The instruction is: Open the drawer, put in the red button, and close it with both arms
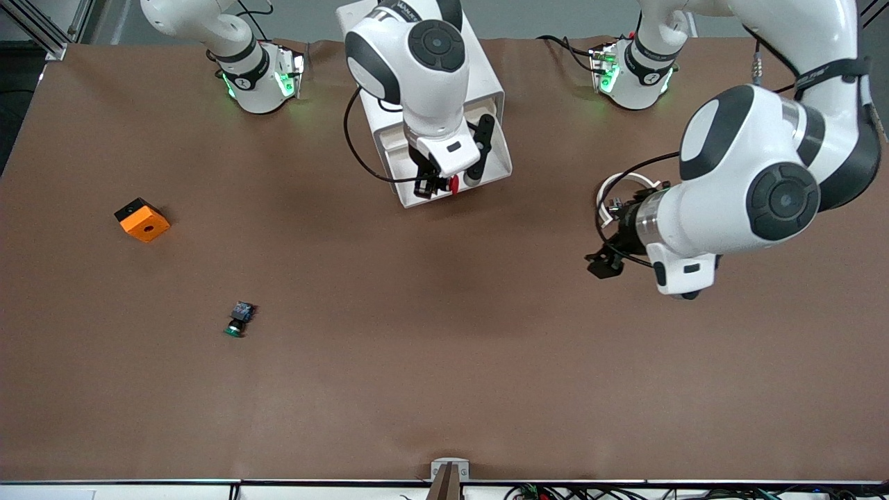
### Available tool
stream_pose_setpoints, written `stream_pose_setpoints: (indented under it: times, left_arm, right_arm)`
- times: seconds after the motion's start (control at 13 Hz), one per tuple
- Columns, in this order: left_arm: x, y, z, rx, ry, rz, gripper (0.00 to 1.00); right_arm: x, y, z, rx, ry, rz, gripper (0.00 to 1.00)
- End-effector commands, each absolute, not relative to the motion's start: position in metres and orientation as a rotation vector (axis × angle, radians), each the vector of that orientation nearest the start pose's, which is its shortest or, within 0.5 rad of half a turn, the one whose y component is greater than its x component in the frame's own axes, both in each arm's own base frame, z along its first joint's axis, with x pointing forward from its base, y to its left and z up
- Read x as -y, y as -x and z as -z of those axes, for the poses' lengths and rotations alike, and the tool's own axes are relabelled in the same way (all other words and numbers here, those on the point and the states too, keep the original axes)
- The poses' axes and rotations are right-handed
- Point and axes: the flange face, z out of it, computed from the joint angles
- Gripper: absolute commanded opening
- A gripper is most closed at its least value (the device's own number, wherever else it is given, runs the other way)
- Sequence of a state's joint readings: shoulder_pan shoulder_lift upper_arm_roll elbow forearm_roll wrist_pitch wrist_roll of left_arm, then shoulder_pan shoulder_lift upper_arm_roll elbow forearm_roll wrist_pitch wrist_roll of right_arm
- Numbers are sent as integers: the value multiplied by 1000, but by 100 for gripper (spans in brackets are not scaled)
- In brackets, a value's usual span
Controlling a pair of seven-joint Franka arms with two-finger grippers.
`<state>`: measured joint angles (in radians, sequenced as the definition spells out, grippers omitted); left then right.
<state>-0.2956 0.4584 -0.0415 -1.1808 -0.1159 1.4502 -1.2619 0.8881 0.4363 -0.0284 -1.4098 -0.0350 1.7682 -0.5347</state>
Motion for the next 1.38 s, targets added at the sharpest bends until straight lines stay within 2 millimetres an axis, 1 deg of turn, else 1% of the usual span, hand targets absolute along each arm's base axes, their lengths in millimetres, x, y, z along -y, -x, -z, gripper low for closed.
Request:
stream_pose_setpoints:
  times: [0.0,0.08,0.15,0.23,0.31,0.38,0.54,0.69,0.77,0.85,0.92,1.08,1.15,1.23,1.31]
  left_arm:
    - [211,-615,-546,1240,2755,-172,100]
    - [205,-610,-559,1233,2753,-142,100]
    - [199,-605,-573,1224,2770,-120,100]
    - [186,-602,-588,1185,2796,-97,100]
    - [177,-601,-591,1143,2809,-102,100]
    - [169,-597,-601,1119,2823,-102,100]
    - [150,-593,-607,1044,2843,-139,100]
    - [122,-583,-608,965,2879,-170,100]
    - [102,-576,-614,869,2925,-171,100]
    - [91,-566,-619,752,2968,-170,100]
    - [74,-557,-624,706,2994,-146,100]
    - [64,-533,-625,591,3048,-65,100]
    - [52,-523,-624,565,3060,-32,100]
    - [45,-517,-625,538,3071,-10,100]
    - [43,-514,-627,512,3076,-6,100]
  right_arm:
    - [-515,-434,-440,2244,2303,-130,8]
    - [-515,-432,-436,2287,2253,-147,4]
    - [-521,-422,-431,2317,2223,-162,2]
    - [-529,-412,-428,2336,2203,-159,2]
    - [-528,-410,-421,2338,2200,-168,2]
    - [-528,-409,-415,2340,2198,-171,2]
    - [-527,-399,-401,2337,2186,-137,1]
    - [-529,-387,-398,2346,2174,-126,1]
    - [-530,-383,-395,2351,2168,-133,1]
    - [-530,-383,-393,2351,2168,-131,1]
    - [-530,-382,-389,2353,2166,-131,1]
    - [-531,-379,-385,2349,2161,-146,1]
    - [-530,-377,-381,2338,2160,-167,1]
    - [-531,-374,-379,2333,2156,-180,1]
    - [-531,-372,-377,2330,2154,-188,1]
